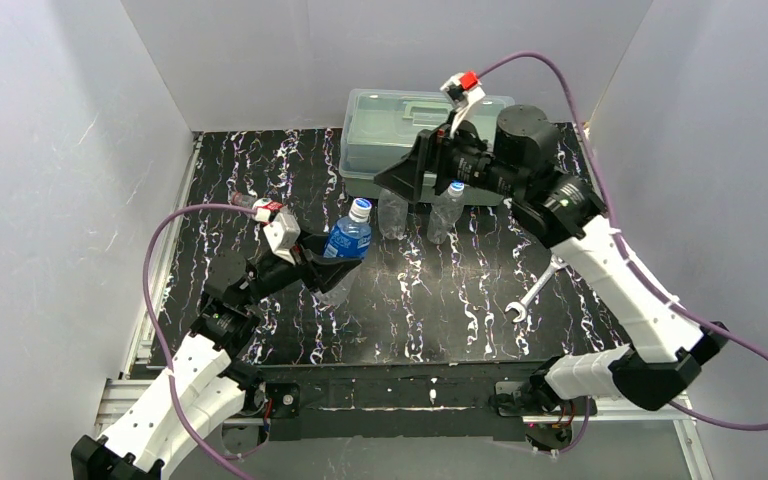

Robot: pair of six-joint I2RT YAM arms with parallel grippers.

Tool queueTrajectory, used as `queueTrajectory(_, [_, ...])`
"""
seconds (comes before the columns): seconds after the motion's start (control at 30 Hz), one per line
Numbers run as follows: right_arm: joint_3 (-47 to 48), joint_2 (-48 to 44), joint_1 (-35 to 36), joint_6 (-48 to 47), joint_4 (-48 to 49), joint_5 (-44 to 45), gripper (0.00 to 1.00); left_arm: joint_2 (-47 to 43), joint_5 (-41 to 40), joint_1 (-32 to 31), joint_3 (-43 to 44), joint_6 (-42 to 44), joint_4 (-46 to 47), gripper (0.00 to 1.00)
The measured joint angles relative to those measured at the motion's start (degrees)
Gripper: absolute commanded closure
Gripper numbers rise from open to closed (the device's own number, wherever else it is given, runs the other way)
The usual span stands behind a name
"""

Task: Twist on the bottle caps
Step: Screw the bottle cap onto the plastic bottle.

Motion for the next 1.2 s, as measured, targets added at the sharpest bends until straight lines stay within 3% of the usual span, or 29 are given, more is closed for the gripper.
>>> queueTrajectory(0.27, [-5.8,4.7,0.9,6.1,12.4,-10.6,0.02,1.9,2.1,0.0,1.5,-1.3,-0.2,1.0])
queueTrajectory(0.63, [-8.5,4.4,6.1,6.8,19.2,-7.1,0.02,2.1,1.7,0.0,2.1,-2.3,-0.2,1.0])
queueTrajectory(1.2, [-10.5,4.1,10.9,2.3,19.2,1.2,0.02,2.0,0.7,0.0,2.1,-4.2,0.2,1.0])
